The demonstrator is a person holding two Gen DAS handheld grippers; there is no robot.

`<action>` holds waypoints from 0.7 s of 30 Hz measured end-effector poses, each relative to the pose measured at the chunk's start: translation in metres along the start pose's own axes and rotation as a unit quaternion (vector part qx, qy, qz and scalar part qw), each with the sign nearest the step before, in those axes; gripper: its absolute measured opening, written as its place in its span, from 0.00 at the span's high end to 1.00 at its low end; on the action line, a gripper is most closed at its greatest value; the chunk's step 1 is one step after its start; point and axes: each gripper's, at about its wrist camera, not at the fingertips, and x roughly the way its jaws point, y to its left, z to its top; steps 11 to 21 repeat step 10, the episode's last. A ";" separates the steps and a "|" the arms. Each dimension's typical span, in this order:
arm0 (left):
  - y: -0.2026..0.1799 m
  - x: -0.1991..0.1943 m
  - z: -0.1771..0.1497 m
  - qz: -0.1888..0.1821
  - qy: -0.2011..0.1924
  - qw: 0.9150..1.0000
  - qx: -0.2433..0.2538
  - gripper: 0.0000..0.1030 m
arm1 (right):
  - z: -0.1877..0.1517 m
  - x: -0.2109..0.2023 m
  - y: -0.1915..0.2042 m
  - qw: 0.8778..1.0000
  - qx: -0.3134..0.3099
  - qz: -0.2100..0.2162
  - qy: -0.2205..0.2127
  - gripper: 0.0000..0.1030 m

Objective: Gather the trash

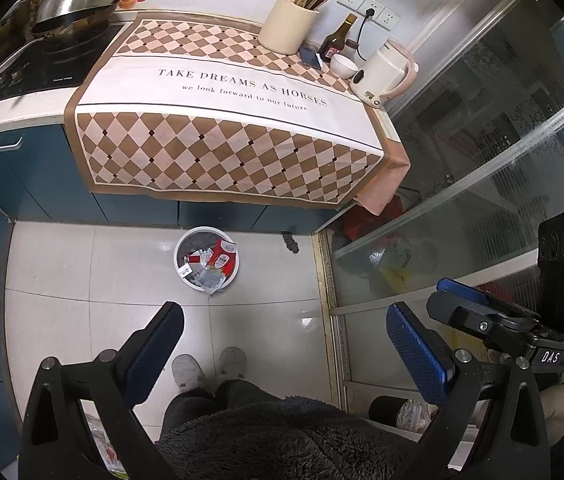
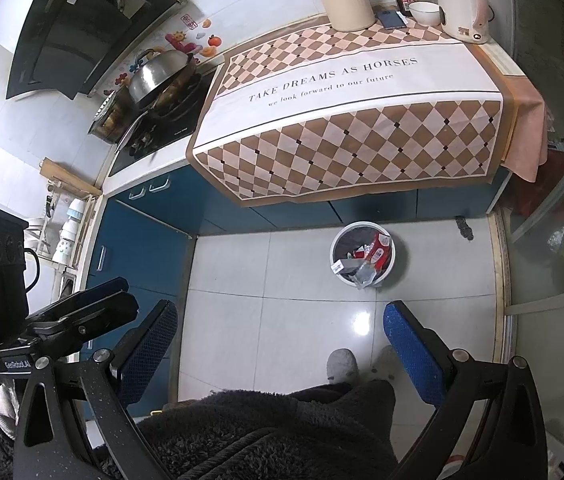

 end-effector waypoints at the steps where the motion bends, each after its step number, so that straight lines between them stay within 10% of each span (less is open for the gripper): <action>1: 0.000 0.000 0.000 0.000 0.000 1.000 0.000 0.00 | 0.000 0.000 0.000 1.000 -0.001 -0.001 -0.001 0.00; 21: 0.001 -0.002 0.003 -0.002 -0.003 1.000 0.005 0.00 | 0.001 0.000 0.000 1.000 0.001 0.000 -0.002 0.00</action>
